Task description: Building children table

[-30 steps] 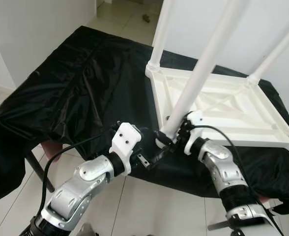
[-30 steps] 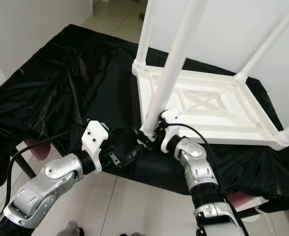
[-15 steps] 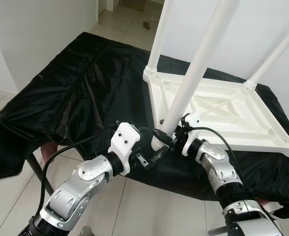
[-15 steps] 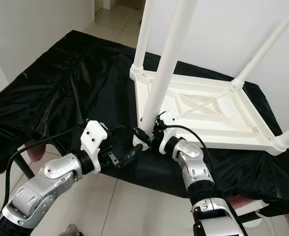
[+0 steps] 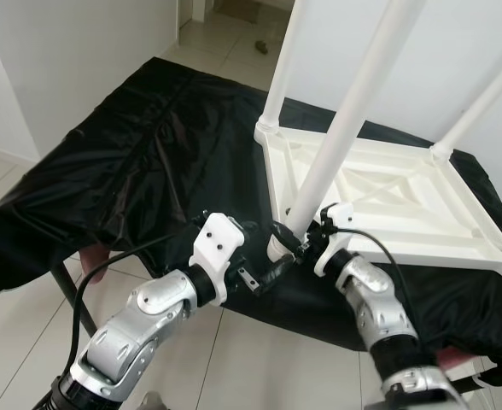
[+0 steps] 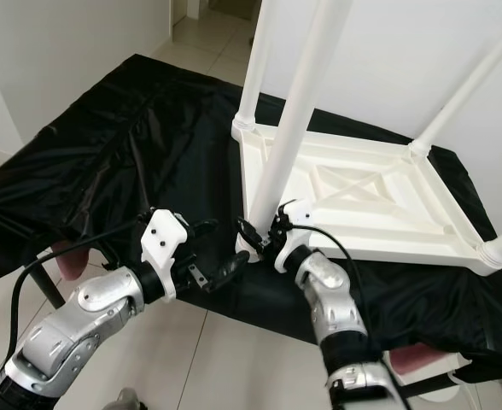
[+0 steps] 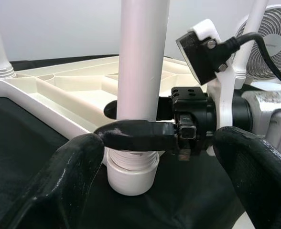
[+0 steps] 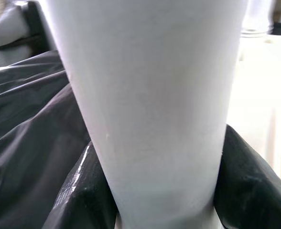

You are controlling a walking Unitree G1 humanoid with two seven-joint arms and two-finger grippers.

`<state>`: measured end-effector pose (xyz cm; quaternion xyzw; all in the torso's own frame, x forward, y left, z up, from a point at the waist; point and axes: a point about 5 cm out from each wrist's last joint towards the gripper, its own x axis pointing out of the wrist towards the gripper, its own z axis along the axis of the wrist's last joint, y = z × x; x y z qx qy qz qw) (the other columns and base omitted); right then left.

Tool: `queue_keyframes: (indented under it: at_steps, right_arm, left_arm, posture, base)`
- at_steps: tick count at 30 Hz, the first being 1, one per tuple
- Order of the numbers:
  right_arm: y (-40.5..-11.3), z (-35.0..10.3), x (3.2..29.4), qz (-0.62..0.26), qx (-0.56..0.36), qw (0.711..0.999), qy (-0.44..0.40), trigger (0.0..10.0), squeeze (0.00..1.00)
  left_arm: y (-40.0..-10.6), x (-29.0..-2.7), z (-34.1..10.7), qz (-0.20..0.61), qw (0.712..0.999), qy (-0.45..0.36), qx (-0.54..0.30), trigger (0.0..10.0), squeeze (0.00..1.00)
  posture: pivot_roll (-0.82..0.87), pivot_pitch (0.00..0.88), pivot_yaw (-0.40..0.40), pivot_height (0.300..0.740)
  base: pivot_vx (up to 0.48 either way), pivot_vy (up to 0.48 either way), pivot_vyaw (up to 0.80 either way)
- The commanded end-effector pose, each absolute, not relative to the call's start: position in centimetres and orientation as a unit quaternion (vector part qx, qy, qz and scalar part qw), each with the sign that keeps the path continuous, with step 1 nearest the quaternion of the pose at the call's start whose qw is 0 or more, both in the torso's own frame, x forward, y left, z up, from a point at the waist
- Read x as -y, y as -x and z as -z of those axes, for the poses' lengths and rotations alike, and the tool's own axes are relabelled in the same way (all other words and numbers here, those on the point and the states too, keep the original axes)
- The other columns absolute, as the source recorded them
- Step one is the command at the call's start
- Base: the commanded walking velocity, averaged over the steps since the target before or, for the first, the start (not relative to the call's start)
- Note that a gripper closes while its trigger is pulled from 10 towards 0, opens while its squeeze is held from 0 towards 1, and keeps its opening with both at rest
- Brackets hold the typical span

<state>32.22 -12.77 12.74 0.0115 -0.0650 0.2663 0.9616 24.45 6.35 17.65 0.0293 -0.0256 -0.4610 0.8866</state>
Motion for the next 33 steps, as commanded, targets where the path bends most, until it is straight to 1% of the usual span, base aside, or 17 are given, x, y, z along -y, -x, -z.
queue_keyframes:
  at_steps: [1,5,9,12,17,20,21,22,23,24,25,26,27,29,30,32,33]
  right_arm:
    - [-32.2,-12.6,14.5,-0.204,0.059,0.977,-0.010,0.0,0.00]
    - [-32.1,-12.3,14.9,-0.084,0.040,0.996,0.004,0.0,0.00]
    - [-31.8,-12.3,14.6,-0.048,0.040,0.998,0.007,0.0,0.00]
    - [-31.2,-12.4,13.2,0.015,0.032,0.999,-0.002,0.0,0.00]
    - [-30.9,-12.6,12.3,0.004,0.030,0.999,-0.009,0.0,0.00]
    - [-31.0,-12.6,12.6,0.004,0.030,1.000,-0.006,0.0,0.00]
    - [-31.0,-12.8,12.9,0.009,0.030,1.000,-0.001,6.1,0.00]
    - [-31.0,-12.8,12.9,0.009,0.030,1.000,-0.001,6.1,0.00]
    - [-31.1,-12.9,13.2,0.006,0.032,0.999,0.005,10.0,0.00]
    - [-31.1,-12.9,13.2,0.006,0.032,0.999,0.005,10.0,0.00]
    - [-31.1,-13.1,13.2,0.001,0.032,0.999,0.006,10.0,0.28]
    - [-31.1,-13.1,13.2,0.001,0.032,0.999,0.006,10.0,0.28]
    - [-31.2,-13.2,13.6,-0.015,0.035,0.999,0.001,10.0,1.00]
    - [-31.2,-13.4,13.8,-0.029,0.038,0.999,0.001,10.0,1.00]
    - [-31.2,-13.7,14.6,-0.066,0.037,0.997,0.002,10.0,1.00]
    - [-31.2,-13.7,14.6,-0.066,0.037,0.997,0.002,10.0,1.00]
    - [-31.3,-13.8,15.2,-0.117,0.029,0.993,0.008,10.0,1.00]
  left_arm:
    - [-23.7,-5.6,-17.4,0.510,0.859,-0.023,0.018,10.0,0.00]
    - [-23.6,-5.5,-17.4,0.515,0.857,-0.021,0.016,10.0,0.00]
    - [-23.6,-5.5,-17.4,0.517,0.856,-0.021,0.015,10.0,0.00]
    - [-23.5,-5.5,-17.4,0.518,0.855,-0.020,0.014,10.0,0.00]
    - [-23.4,-5.4,-17.3,0.518,0.855,-0.016,0.013,10.0,0.00]
    - [-23.3,-5.3,-17.3,0.518,0.855,-0.016,0.012,10.0,0.00]
    - [-23.3,-5.3,-17.3,0.519,0.855,-0.016,0.012,10.0,0.00]
    - [-23.3,-5.3,-17.3,0.519,0.855,-0.016,0.012,10.0,0.00]
    - [-23.3,-5.3,-17.3,0.517,0.856,-0.015,0.012,10.0,0.00]
    - [-23.3,-5.3,-17.3,0.517,0.856,-0.015,0.012,10.0,0.00]
    - [-23.4,-5.4,-17.3,0.515,0.857,-0.015,0.012,10.0,0.00]
    - [-23.4,-5.4,-17.3,0.515,0.857,-0.015,0.012,10.0,0.00]
    - [-23.4,-5.4,-17.3,0.512,0.859,-0.014,0.012,10.0,0.00]
    - [-23.3,-5.4,-17.4,0.511,0.859,-0.014,0.012,10.0,0.00]
    - [-23.2,-5.5,-17.3,0.510,0.860,-0.012,0.009,10.0,0.00]
    - [-23.2,-5.5,-17.3,0.510,0.860,-0.012,0.009,10.0,0.00]
    - [-23.1,-5.6,-17.2,0.511,0.859,-0.011,0.006,10.0,0.00]
  posture:
    - [0.14,0.070,-0.164,0.740]
    - [0.13,0.081,-0.160,0.740]
    - [0.13,0.089,-0.158,0.740]
    - [0.13,0.099,-0.162,0.740]
    - [0.12,0.106,-0.163,0.740]
    - [0.12,0.107,-0.166,0.740]
    - [0.12,0.112,-0.171,0.740]
    - [0.12,0.112,-0.171,0.740]
    - [0.13,0.115,-0.173,0.740]
    - [0.13,0.115,-0.173,0.740]
    - [0.13,0.117,-0.177,0.740]
    - [0.13,0.117,-0.177,0.740]
    - [0.13,0.120,-0.179,0.740]
    - [0.13,0.122,-0.180,0.740]
    - [0.13,0.125,-0.182,0.740]
    - [0.13,0.125,-0.182,0.740]
    - [0.13,0.130,-0.182,0.740]
  base:
    - [0.000,0.000,0.00]
    - [0.000,0.000,0.00]
    - [0.000,0.000,0.00]
    - [0.000,0.000,0.00]
    - [0.000,0.000,0.00]
    - [0.000,0.000,0.00]
    - [0.000,0.000,0.00]
    - [0.000,0.000,0.00]
    - [0.000,0.000,0.00]
    - [0.000,0.000,0.00]
    - [0.000,0.000,0.00]
    - [0.000,0.000,0.00]
    - [0.000,0.000,0.00]
    - [0.000,0.000,0.00]
    - [0.000,0.000,0.00]
    - [0.000,0.000,0.00]
    - [0.000,0.000,0.00]
